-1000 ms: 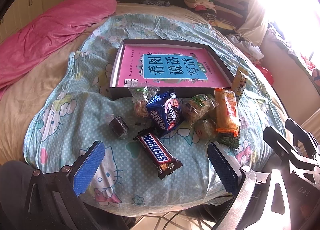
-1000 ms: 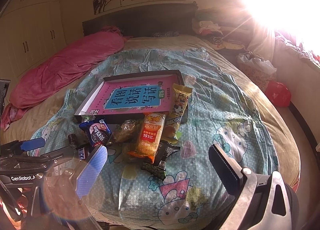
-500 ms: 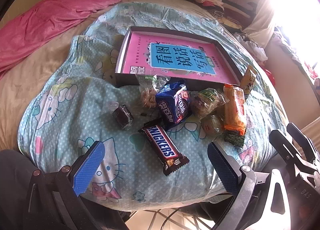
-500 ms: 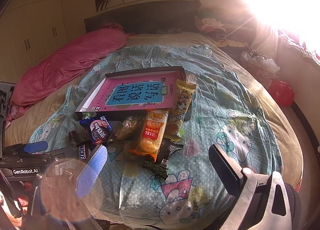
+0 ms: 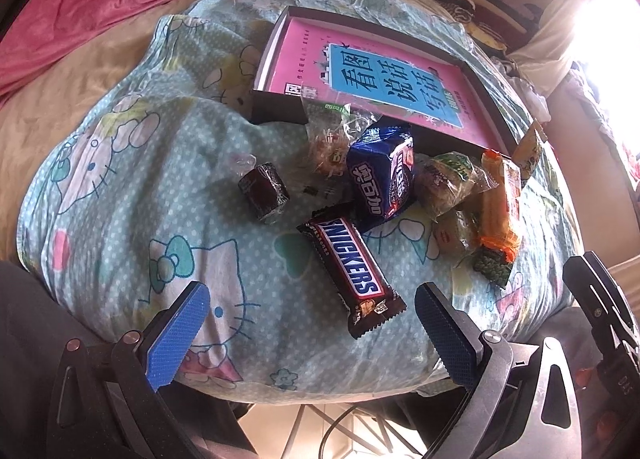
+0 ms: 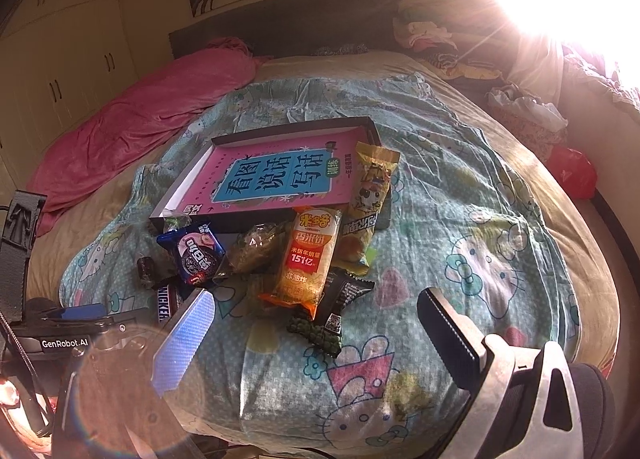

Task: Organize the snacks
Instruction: 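Grasp the Snickers bar with the left tool while the right grasps the rice-cracker bag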

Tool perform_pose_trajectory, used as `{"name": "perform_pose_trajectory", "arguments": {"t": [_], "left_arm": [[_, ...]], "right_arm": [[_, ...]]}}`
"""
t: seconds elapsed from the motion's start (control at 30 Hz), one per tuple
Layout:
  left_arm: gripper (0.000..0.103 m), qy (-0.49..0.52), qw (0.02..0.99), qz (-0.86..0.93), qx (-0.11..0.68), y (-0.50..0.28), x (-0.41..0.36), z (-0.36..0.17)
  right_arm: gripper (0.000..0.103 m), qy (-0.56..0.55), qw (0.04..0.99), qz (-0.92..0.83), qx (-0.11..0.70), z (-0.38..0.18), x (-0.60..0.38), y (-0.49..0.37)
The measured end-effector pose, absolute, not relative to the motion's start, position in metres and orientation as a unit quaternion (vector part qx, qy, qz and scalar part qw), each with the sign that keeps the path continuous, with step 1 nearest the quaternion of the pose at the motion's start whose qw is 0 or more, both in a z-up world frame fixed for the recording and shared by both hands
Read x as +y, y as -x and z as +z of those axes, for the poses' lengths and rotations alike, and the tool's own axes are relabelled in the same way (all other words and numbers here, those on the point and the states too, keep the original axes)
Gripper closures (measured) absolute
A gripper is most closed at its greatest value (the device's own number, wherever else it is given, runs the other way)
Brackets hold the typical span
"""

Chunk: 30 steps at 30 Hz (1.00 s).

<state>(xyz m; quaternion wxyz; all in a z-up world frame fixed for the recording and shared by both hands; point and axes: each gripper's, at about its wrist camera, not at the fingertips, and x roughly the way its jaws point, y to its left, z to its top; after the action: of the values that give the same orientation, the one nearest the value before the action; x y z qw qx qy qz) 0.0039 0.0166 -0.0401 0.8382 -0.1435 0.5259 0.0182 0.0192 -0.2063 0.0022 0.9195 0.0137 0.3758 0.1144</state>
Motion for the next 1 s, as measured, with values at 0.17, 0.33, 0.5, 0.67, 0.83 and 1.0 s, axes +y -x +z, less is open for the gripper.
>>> {"name": "perform_pose_trajectory", "arguments": {"t": [0.17, 0.33, 0.5, 0.67, 0.83, 1.0], "left_arm": [[0.001, 0.144, 0.831, 0.003, 0.537, -0.011, 0.01, -0.047], [0.005, 0.153, 0.824, 0.001, 0.545, -0.02, 0.01, -0.054], [0.016, 0.149, 0.825, -0.004, 0.546, -0.027, 0.006, -0.056], [0.029, 0.143, 0.822, -0.017, 0.55, -0.034, -0.001, -0.06], [0.037, 0.15, 0.818, -0.022, 0.555, -0.04, -0.005, -0.065], [0.039, 0.147, 0.82, -0.02, 0.553, -0.045, -0.009, -0.068]], "right_arm": [[0.0, -0.021, 0.916, 0.115, 0.383, -0.002, -0.208, -0.026], [0.0, -0.023, 0.912, 0.114, 0.393, -0.007, -0.208, -0.036], [0.001, -0.011, 0.91, 0.12, 0.398, -0.013, -0.202, -0.048], [0.007, -0.004, 0.904, 0.126, 0.409, -0.022, -0.197, -0.06], [0.012, 0.0, 0.9, 0.13, 0.415, -0.027, -0.196, -0.067], [0.022, 0.002, 0.898, 0.132, 0.42, -0.031, -0.196, -0.073]]}}
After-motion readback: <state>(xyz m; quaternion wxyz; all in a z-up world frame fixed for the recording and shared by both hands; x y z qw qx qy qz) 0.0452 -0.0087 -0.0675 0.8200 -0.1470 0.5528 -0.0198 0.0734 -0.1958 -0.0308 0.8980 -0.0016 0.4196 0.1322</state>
